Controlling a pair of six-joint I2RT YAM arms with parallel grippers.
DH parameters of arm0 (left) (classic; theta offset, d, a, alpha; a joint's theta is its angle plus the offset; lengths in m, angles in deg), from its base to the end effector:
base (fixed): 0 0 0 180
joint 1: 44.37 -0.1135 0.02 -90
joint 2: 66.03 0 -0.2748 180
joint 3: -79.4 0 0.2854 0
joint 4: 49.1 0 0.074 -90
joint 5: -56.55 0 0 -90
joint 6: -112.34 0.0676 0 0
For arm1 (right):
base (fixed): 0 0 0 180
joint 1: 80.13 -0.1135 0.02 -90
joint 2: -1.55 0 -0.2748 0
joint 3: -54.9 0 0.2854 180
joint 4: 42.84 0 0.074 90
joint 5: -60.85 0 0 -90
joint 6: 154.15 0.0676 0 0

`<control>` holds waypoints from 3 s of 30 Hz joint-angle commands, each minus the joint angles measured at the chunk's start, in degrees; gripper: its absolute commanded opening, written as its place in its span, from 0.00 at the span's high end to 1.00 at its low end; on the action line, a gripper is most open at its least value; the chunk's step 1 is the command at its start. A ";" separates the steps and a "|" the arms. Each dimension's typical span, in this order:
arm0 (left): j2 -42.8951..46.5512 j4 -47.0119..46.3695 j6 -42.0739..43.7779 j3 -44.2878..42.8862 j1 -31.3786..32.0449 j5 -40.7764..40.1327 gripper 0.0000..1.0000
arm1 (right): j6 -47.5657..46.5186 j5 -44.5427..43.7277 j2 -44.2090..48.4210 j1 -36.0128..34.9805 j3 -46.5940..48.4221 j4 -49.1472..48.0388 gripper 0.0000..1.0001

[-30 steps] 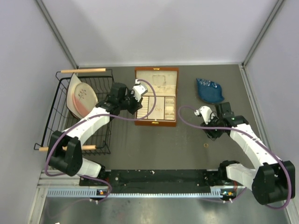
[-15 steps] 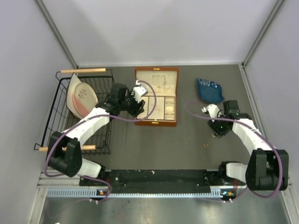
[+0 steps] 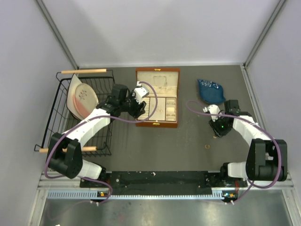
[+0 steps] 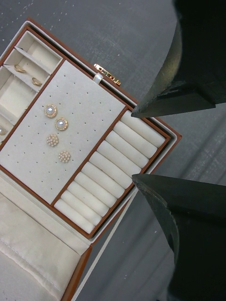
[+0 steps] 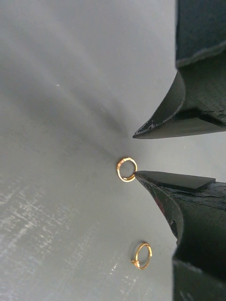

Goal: Organize the mixed jewelry

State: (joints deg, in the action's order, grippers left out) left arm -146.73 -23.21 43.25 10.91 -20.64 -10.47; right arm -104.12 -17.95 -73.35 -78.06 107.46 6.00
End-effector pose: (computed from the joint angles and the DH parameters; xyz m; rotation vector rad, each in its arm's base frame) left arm 0.3205 -0.1697 0.2403 1.0389 1.9563 -0.4743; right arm 0.2580 0.0038 0.1375 -0.9403 2.6003 0.0887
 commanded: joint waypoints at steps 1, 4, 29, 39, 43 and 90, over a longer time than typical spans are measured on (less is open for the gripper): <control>1.61 -0.93 0.54 -1.91 0.18 1.10 0.43 | -0.99 1.63 -1.48 0.48 2.99 -2.43 0.66; 1.61 -0.84 0.80 -1.74 0.18 1.01 0.43 | -1.08 1.63 -2.10 0.48 2.99 -2.96 0.66; 1.61 -0.58 1.15 -1.30 0.18 0.57 0.43 | -1.61 1.89 -4.82 0.48 1.59 -4.89 0.66; 2.13 -0.40 1.50 -1.12 0.18 0.40 0.43 | -1.96 2.16 -6.23 0.48 0.36 -5.60 0.72; 2.04 -0.23 1.68 -1.12 0.09 0.13 0.43 | -2.31 1.89 -5.88 0.40 -0.70 -5.77 0.76; -6.30 -22.63 -46.82 -12.37 4.93 20.78 0.28 | 30.47 -2.14 -7.54 -27.99 45.61 3.55 1.00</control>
State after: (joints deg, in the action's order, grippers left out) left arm -151.48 -39.93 3.08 3.02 -16.49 8.00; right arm -78.94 -17.73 -77.41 -103.09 147.26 10.50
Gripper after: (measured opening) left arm 0.715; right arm 0.006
